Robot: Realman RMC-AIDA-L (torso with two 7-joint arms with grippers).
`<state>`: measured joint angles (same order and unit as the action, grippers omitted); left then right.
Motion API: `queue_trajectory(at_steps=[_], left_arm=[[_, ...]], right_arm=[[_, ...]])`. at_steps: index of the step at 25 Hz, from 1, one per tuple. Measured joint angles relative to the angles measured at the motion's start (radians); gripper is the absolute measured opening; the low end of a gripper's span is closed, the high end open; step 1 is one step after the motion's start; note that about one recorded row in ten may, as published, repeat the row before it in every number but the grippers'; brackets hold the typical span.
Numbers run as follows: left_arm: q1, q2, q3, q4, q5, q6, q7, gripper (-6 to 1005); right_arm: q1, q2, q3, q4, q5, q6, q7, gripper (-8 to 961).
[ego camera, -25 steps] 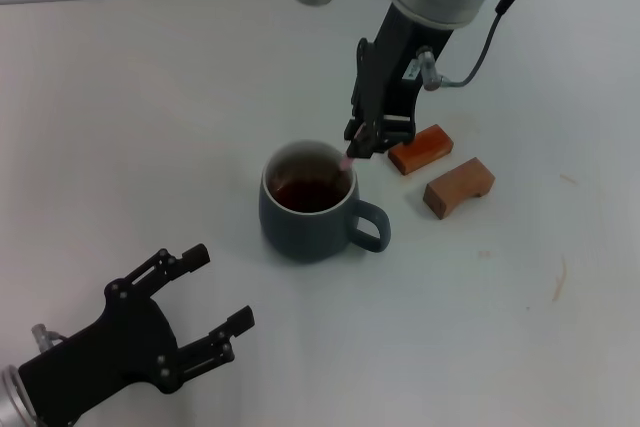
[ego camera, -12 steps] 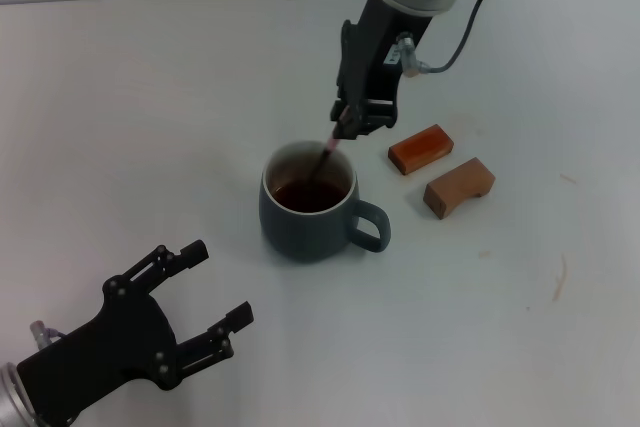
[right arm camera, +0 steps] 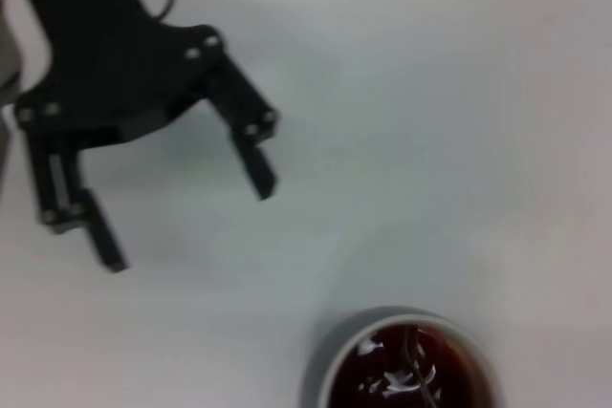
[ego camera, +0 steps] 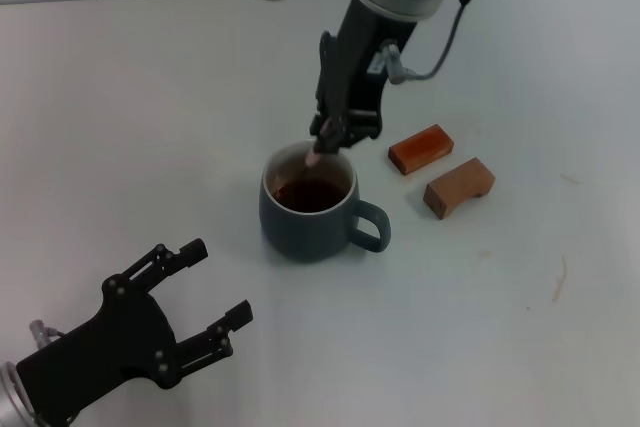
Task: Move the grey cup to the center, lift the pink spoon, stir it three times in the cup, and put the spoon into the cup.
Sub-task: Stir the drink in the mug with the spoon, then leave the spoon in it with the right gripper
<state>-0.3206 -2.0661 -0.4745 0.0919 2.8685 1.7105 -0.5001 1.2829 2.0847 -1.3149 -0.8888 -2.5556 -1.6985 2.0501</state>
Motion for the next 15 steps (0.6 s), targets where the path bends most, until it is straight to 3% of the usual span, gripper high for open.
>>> queue_trajectory(at_steps=[9, 15], left_arm=[[0.0, 0.0, 0.0, -0.002, 0.0, -0.002, 0.0, 842], [0.0, 0.001, 0.001, -0.002, 0.0, -0.005, 0.0, 842]], right_arm=[[0.007, 0.0, -0.056, 0.01, -0.071, 0.004, 0.056, 130], [0.007, -0.001, -0.059, 0.005, 0.031, -0.033, 0.024, 134]])
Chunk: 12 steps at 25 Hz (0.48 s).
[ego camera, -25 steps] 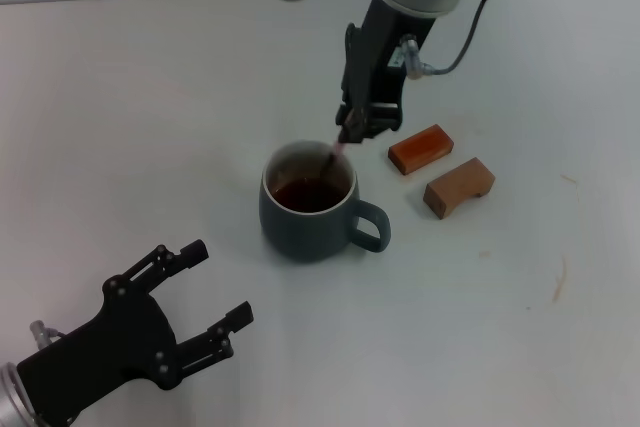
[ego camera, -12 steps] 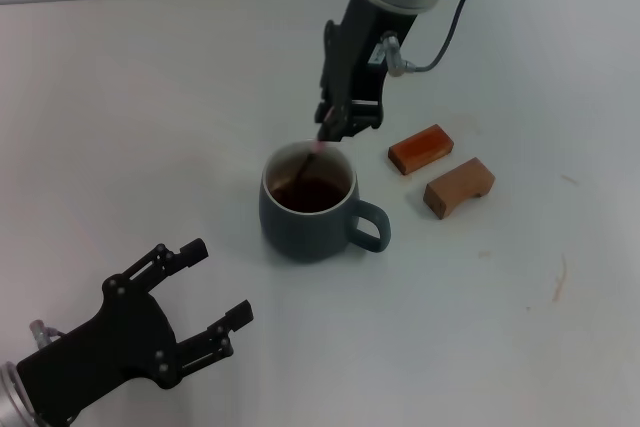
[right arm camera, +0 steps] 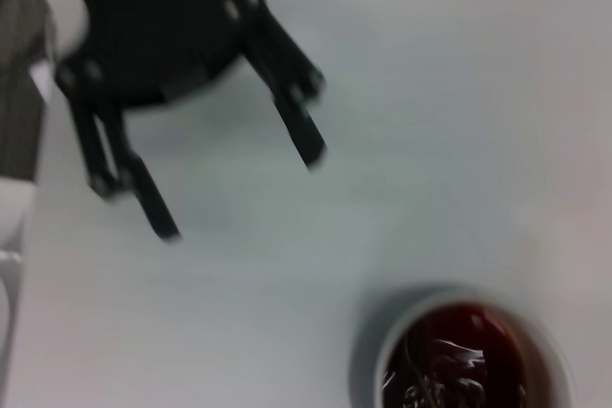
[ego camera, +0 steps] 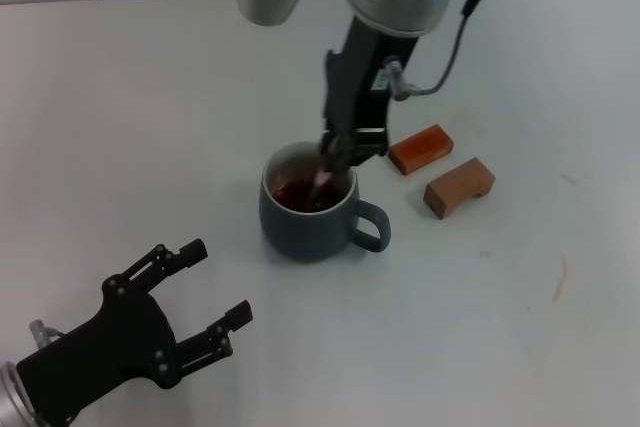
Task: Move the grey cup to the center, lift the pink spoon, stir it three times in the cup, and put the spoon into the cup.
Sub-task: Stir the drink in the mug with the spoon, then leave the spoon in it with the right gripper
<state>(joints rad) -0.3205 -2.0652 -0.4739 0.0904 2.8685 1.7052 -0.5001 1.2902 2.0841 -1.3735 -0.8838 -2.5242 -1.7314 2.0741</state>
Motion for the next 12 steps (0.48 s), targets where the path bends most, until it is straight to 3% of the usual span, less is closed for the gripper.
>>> queue_trajectory(at_steps=[6, 12], left_arm=[[-0.001, 0.001, 0.0, 0.0, 0.0, 0.0, 0.0, 842], [-0.002, 0.002, -0.001, 0.0, 0.0, 0.005, 0.0, 842]], right_arm=[[-0.002, -0.001, 0.0, 0.004, -0.05, 0.057, 0.028, 137], [0.006, 0.001, -0.004, 0.021, -0.056, 0.011, 0.033, 141]])
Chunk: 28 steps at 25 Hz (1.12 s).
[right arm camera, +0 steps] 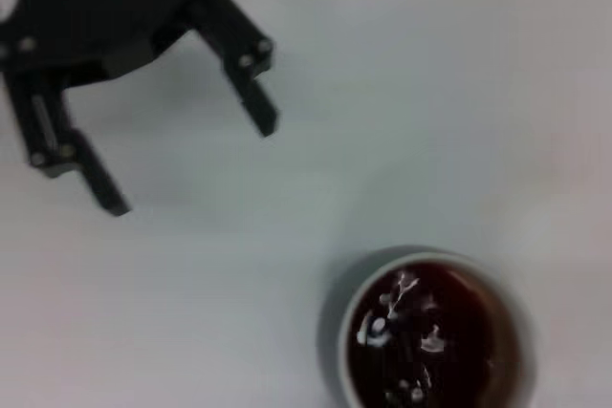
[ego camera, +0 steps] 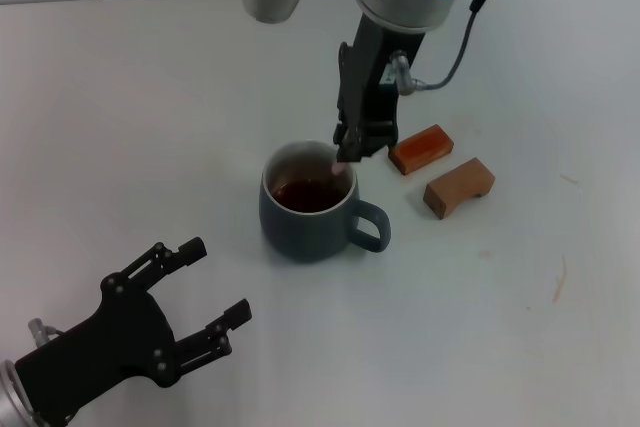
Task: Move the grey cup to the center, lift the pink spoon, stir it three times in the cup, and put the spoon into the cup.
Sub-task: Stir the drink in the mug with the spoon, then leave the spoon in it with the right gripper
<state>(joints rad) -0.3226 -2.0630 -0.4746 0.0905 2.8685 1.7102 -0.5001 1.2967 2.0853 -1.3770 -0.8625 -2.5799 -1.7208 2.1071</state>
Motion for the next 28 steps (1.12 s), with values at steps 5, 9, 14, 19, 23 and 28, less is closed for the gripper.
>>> queue_trajectory(at_steps=[5, 9, 14, 19, 23, 28], left_arm=[[-0.002, 0.0, -0.001, 0.002, 0.0, 0.0, 0.0, 842], [-0.004, 0.0, -0.001, 0.006, 0.0, 0.0, 0.0, 842], [-0.004, 0.001, -0.001, 0.005, 0.0, 0.001, 0.0, 842], [-0.004, 0.001, -0.001, 0.006, 0.0, 0.001, 0.0, 842], [-0.004, 0.002, -0.004, 0.006, 0.0, 0.003, -0.001, 842], [-0.004, 0.003, -0.009, 0.005, 0.0, 0.007, -0.001, 842]], right_arm=[[-0.006, 0.0, -0.001, -0.007, 0.06, 0.003, -0.018, 144], [-0.012, -0.002, 0.0, -0.005, 0.062, 0.059, -0.013, 146], [-0.013, -0.003, -0.004, 0.006, 0.037, 0.036, 0.0, 149], [-0.017, 0.001, -0.012, 0.002, 0.045, 0.028, 0.008, 152], [-0.025, 0.001, -0.011, 0.002, 0.052, 0.056, 0.034, 155], [-0.041, -0.001, -0.013, -0.01, 0.071, 0.077, 0.036, 158]])
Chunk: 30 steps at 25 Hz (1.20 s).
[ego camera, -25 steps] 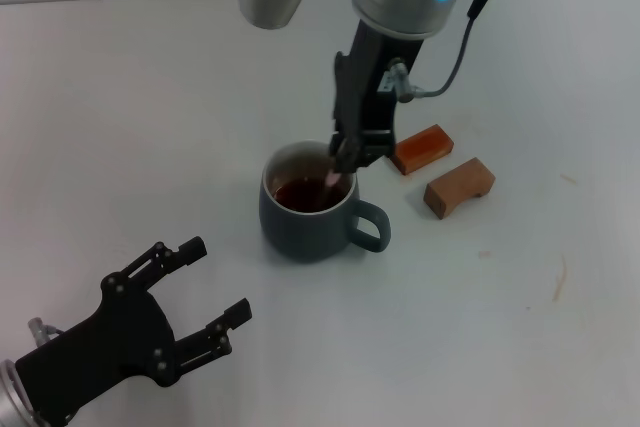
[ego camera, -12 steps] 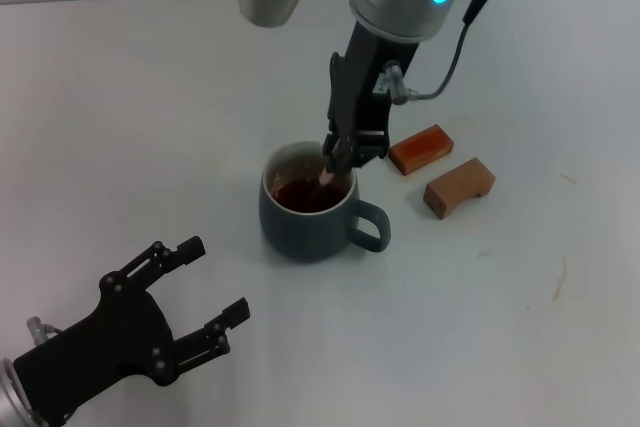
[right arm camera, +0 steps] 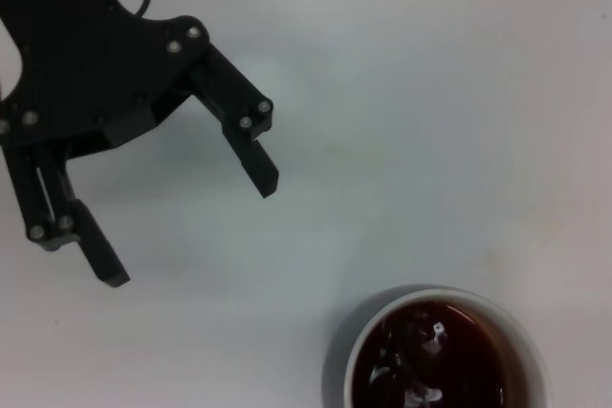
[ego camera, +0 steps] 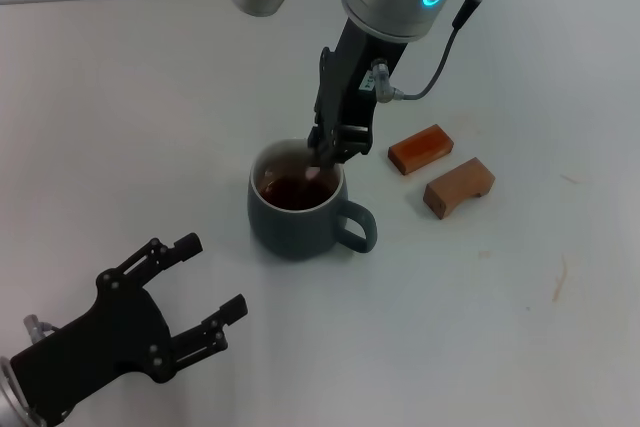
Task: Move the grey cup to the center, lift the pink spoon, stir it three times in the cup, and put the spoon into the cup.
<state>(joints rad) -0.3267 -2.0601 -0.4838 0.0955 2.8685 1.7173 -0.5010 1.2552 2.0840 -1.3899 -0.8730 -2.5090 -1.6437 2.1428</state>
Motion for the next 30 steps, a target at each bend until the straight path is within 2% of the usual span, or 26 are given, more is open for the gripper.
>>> queue_trajectory(at_steps=[4, 8, 9, 11, 13, 14, 15, 16, 17, 18, 21, 25, 26, 28, 29, 30], left_arm=[[0.0, 0.0, -0.001, 0.002, 0.0, 0.002, 0.0, 842], [0.0, 0.0, -0.002, 0.005, 0.0, 0.003, -0.001, 842], [0.0, 0.0, -0.005, 0.005, 0.0, 0.003, -0.001, 842], [-0.001, 0.0, -0.009, 0.006, 0.0, 0.003, 0.0, 842], [-0.002, 0.001, -0.013, 0.006, 0.0, 0.004, -0.001, 842], [-0.004, 0.001, -0.015, 0.006, 0.0, 0.005, -0.003, 842], [-0.004, 0.001, -0.015, 0.006, 0.0, 0.005, -0.003, 842], [-0.005, 0.001, -0.015, 0.006, 0.0, 0.005, -0.003, 842], [-0.007, 0.001, -0.016, 0.005, 0.0, 0.006, -0.003, 842], [-0.007, 0.001, -0.016, 0.005, 0.0, 0.006, -0.003, 842], [-0.01, 0.001, -0.018, 0.007, 0.0, 0.005, -0.002, 842], [-0.014, 0.002, -0.028, 0.008, 0.0, 0.001, -0.004, 842], [-0.014, 0.002, -0.028, 0.007, 0.0, 0.001, -0.004, 842], [-0.015, 0.002, -0.029, 0.007, 0.0, 0.001, -0.005, 842], [-0.015, 0.002, -0.03, 0.008, 0.0, 0.0, -0.005, 842], [-0.016, 0.002, -0.03, 0.009, 0.0, -0.001, -0.005, 842]], right_arm=[[-0.016, 0.001, -0.019, -0.013, 0.0, 0.018, 0.0, 160], [-0.038, 0.001, -0.023, -0.056, 0.002, 0.012, 0.002, 335], [-0.072, 0.001, -0.019, -0.12, 0.009, 0.003, 0.004, 368], [-0.095, 0.0, -0.015, -0.158, 0.016, -0.001, 0.005, 435], [-0.153, -0.002, -0.007, -0.253, 0.045, -0.004, 0.007, 502], [-0.233, -0.004, 0.011, -0.37, 0.089, 0.005, 0.006, 505], [-0.233, -0.004, 0.011, -0.37, 0.089, 0.005, 0.006, 507], [-0.313, -0.003, 0.027, -0.462, 0.143, 0.029, -0.012, 510], [-0.364, -0.002, 0.036, -0.506, 0.178, 0.05, -0.03, 512], [-0.364, -0.002, 0.036, -0.506, 0.178, 0.05, -0.03, 515], [-0.525, -0.002, 0.062, -0.573, 0.329, 0.13, -0.128, 522], [-0.731, -0.002, 0.137, -0.516, 0.601, 0.202, -0.36, 532], [-0.754, -0.002, 0.153, -0.487, 0.649, 0.206, -0.4, 535], [-0.813, -0.004, 0.202, -0.366, 0.807, 0.202, -0.548, 540], [-0.849, -0.005, 0.259, -0.211, 0.932, 0.164, -0.736, 542], [-0.849, -0.005, 0.259, -0.211, 0.932, 0.164, -0.736, 545]])
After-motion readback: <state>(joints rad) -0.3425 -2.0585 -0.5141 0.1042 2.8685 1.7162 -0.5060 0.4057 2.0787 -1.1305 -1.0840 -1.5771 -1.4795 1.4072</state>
